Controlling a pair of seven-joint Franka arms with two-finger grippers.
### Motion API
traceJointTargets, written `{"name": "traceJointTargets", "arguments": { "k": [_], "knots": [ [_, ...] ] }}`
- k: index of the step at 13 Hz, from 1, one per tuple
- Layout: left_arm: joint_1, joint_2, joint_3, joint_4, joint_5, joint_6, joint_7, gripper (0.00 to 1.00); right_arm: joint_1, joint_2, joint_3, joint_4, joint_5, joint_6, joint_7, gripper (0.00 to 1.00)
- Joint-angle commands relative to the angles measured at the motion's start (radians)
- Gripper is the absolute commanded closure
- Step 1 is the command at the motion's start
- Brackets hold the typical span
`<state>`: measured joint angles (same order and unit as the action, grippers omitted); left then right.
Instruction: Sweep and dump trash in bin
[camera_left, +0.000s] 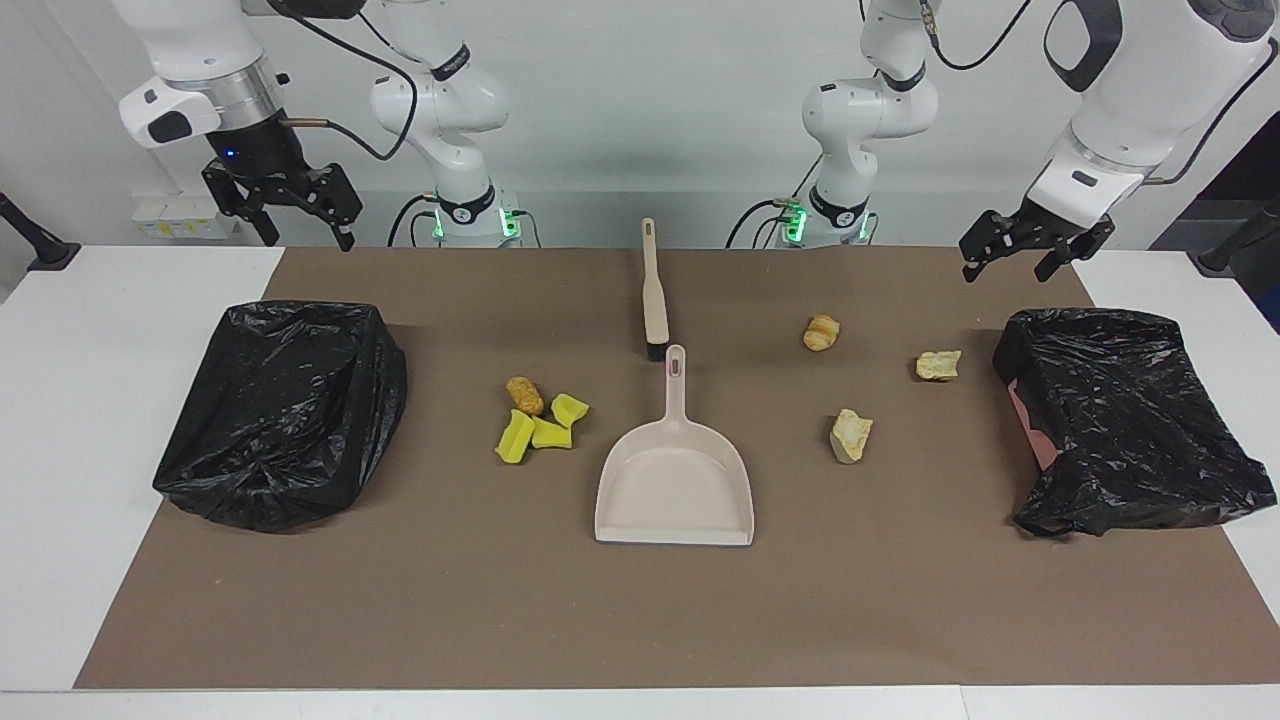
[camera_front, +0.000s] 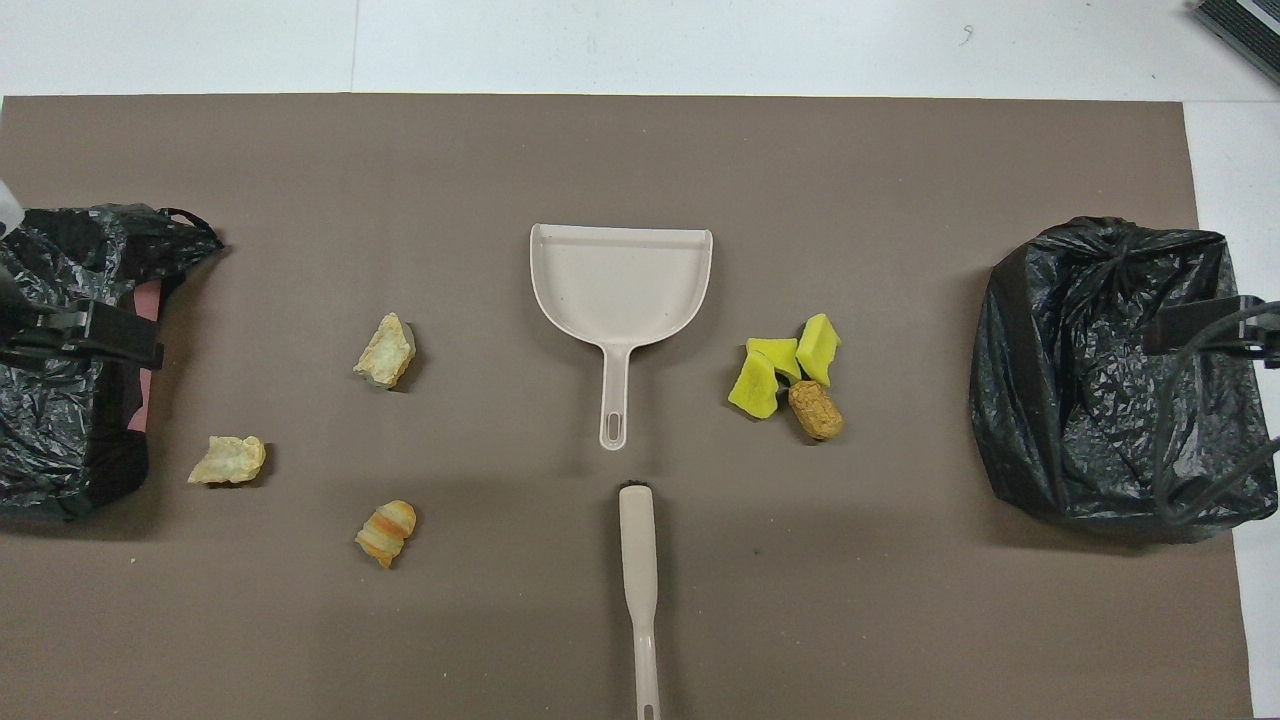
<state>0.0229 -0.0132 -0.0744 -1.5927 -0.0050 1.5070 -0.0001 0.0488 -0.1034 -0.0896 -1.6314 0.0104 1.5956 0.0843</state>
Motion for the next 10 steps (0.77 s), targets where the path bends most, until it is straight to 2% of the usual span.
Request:
{"name": "traceJointTargets", "arguments": {
  "k": [1,10],
  "knots": [
    [0.015,-0.001,-0.007,0.033,0.019,-0.051,0.018,0.00,-0.014,-0.007,0.011,-0.007,0.014,-0.002,-0.024,0.00],
    [0.003,-0.017,-0.007,0.013,0.010,-0.002,0.005,0.00,-0.018,-0.004,0.002,-0.002,0.006,-0.002,-0.031,0.00]
  ]
}}
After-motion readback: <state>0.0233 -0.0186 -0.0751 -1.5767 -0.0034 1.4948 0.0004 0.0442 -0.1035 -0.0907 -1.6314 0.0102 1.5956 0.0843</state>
